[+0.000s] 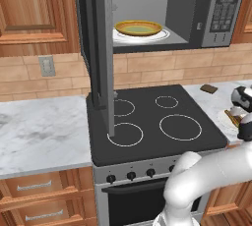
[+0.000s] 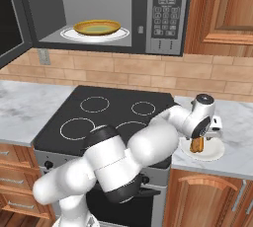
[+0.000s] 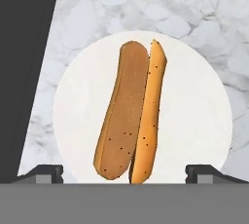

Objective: Pick the hotdog bun from the counter and place it in the microwave.

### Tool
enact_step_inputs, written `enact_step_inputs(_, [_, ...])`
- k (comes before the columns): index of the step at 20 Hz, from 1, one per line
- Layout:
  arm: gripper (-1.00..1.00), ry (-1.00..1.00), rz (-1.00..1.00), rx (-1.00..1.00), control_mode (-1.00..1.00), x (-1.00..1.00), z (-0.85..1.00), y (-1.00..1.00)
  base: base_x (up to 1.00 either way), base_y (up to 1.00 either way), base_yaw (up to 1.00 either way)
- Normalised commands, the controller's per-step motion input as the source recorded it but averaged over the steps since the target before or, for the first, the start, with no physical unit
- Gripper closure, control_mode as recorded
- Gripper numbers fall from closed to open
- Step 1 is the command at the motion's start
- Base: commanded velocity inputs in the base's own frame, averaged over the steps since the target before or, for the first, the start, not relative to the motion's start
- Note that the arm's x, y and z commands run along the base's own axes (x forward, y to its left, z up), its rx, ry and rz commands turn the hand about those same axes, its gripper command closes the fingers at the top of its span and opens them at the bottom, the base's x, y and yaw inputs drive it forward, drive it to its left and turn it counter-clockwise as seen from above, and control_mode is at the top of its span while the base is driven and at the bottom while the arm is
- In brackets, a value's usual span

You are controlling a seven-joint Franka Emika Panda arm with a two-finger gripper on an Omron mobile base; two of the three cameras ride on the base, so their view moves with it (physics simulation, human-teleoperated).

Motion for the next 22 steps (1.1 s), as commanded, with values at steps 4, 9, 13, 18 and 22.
enact_step_inputs(4, [-1.0, 0.05, 0.0, 0.0, -1.0, 0.09, -0.08, -0.02, 0.0, 0.0, 0.0])
enact_step_inputs(9, [-1.0, 0.01, 0.0, 0.0, -1.0, 0.15, -0.23, 0.0, 0.0, 0.0, 0.0])
enact_step_inputs(13, [-1.0, 0.0, 0.0, 0.01, -1.0, 0.19, -0.29, 0.0, 0.0, 0.0, 0.0])
enact_step_inputs(18, [-1.0, 0.0, 0.03, 0.0, -1.0, 0.32, -0.23, 0.0, 0.0, 0.0, 0.0])
enact_step_inputs(22, [-1.0, 0.0, 0.03, 0.0, -1.0, 0.3, -0.2, -0.07, 0.0, 0.0, 0.0])
